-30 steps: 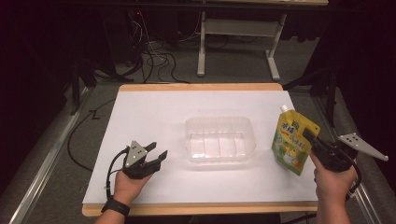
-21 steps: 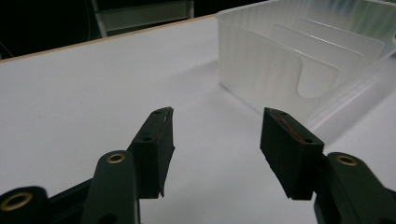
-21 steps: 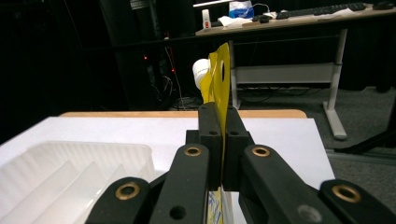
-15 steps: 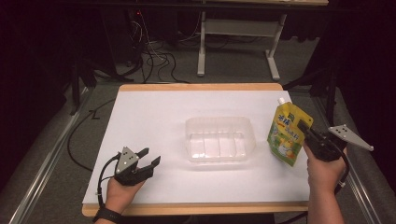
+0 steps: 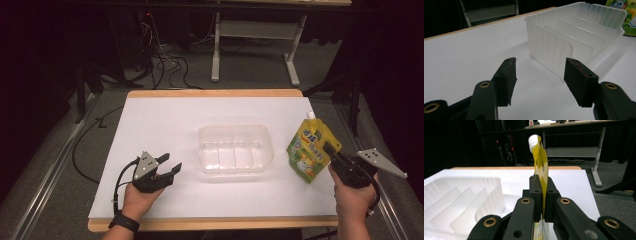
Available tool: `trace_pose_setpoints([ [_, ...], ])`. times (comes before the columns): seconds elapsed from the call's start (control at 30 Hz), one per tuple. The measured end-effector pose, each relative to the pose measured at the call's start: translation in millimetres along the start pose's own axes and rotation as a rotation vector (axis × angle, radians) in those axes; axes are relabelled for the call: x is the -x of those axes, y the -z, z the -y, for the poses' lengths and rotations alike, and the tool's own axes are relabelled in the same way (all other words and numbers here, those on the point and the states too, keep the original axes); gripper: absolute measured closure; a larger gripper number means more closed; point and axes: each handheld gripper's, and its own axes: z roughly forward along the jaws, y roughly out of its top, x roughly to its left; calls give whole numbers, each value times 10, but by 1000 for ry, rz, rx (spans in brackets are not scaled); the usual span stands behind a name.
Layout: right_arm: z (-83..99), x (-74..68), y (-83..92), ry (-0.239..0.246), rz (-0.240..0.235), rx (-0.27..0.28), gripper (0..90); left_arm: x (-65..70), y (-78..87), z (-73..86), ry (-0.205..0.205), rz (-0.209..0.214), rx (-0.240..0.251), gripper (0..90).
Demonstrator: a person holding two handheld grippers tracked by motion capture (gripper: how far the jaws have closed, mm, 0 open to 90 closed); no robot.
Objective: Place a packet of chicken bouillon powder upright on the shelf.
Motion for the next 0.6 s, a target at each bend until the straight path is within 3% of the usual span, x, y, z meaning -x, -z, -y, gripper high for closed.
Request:
trace_pose_setpoints([
  [0.27, 97, -90, 56, 27, -20, -35, 828, 41, -79, -33, -12, 22, 4, 436],
  [0.43, 190, -60, -35, 3, -22, -78, 735, 30, -57, -34, -12, 24, 2, 437],
  [0.6, 291, 4, -150, -34, -35, -127, 734, 19, -35, -21, -8, 18, 2, 437],
])
